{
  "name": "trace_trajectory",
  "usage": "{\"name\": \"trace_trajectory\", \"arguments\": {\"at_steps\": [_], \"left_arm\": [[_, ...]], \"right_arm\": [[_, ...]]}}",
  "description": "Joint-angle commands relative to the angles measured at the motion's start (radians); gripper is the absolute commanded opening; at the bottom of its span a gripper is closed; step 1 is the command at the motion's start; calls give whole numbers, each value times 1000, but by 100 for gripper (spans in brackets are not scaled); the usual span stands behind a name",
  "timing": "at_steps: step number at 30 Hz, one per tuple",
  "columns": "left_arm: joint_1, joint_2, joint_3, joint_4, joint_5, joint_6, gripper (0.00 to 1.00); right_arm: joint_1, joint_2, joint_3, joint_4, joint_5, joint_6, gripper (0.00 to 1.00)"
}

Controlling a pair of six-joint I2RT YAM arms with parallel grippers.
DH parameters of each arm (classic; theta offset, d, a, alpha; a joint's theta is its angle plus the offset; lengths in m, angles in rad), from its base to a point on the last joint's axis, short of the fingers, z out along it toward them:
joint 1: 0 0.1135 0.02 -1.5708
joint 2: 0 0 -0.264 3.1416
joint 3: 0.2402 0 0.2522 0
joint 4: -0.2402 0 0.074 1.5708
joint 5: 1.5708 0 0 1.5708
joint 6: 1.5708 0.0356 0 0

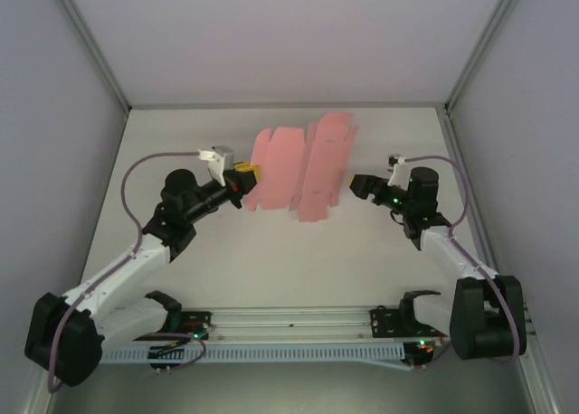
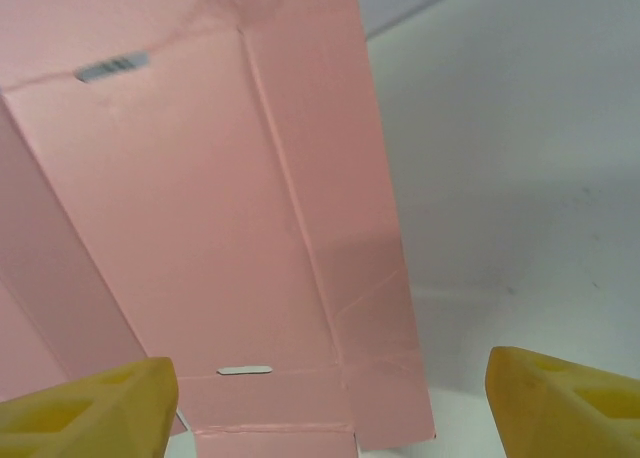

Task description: Assemble paper box

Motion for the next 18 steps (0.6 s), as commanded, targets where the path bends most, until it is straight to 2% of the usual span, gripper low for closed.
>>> {"name": "trace_trajectory", "arguments": {"at_steps": [1, 6, 8, 13, 18], "left_arm": [[-6, -59, 32, 59, 64, 6, 0], [-7, -105, 31, 60, 93, -15, 0], [-6, -114, 30, 63, 96, -17, 0], [-6, -122, 27, 57, 67, -33, 0], [-6, -124, 20, 41, -8, -55, 0]], "right_arm": [[-8, 33, -9, 170, -168, -19, 80], [-9, 32, -5, 215, -183, -32, 79], [-9, 23, -6, 241, -200, -30, 75], [-11, -23, -37, 337, -239, 26, 36], [-10, -88, -47, 234, -207, -47, 13]]}}
